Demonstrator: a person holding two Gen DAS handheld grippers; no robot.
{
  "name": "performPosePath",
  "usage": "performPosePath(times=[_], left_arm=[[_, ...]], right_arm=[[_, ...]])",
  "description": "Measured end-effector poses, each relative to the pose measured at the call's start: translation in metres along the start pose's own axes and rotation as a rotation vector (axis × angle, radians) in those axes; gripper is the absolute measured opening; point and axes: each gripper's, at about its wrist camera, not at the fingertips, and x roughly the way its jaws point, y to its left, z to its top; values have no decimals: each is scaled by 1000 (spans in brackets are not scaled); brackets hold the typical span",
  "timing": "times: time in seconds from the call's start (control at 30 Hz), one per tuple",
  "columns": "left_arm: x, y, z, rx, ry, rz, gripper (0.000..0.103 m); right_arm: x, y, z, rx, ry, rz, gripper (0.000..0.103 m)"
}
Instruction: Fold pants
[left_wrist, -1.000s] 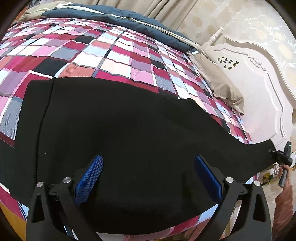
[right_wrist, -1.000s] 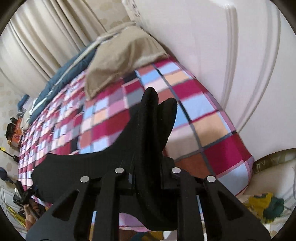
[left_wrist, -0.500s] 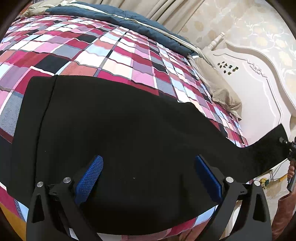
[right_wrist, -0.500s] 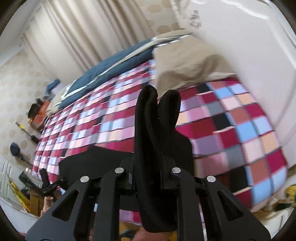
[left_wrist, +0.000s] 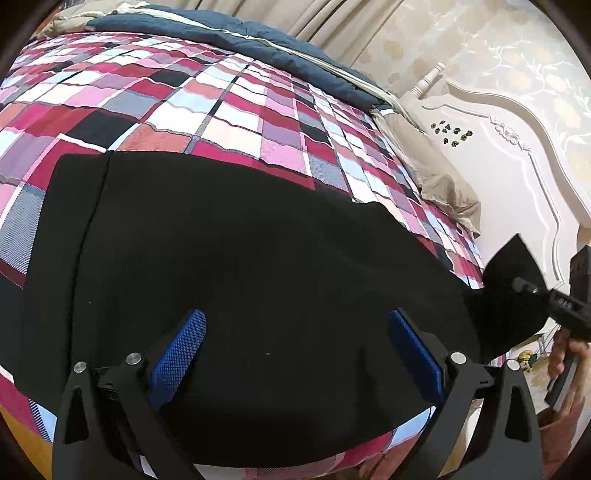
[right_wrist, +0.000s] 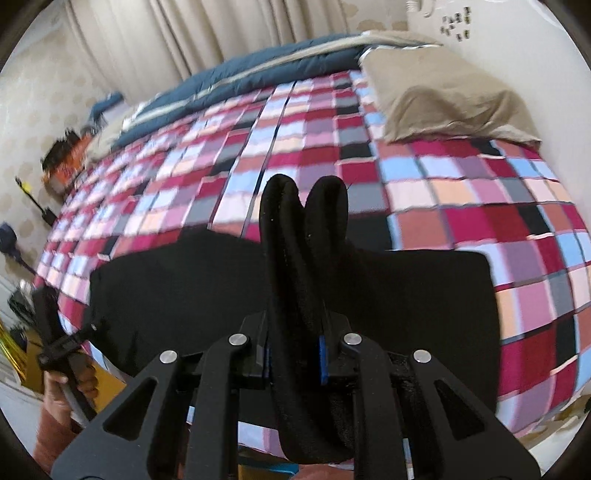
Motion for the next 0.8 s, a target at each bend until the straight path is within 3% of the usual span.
performPosePath(times=[0.27, 0.53, 0.8], left_arm=[[0, 0, 0, 4, -3, -3, 98], [0, 2, 0, 4, -8, -19, 98], [0, 2, 0, 5, -9, -18, 98]], right_arm=[[57, 40, -22, -74, 71, -95, 17], [81, 49, -36, -98, 93, -145, 19], [87, 54, -43, -96, 90, -143, 33]])
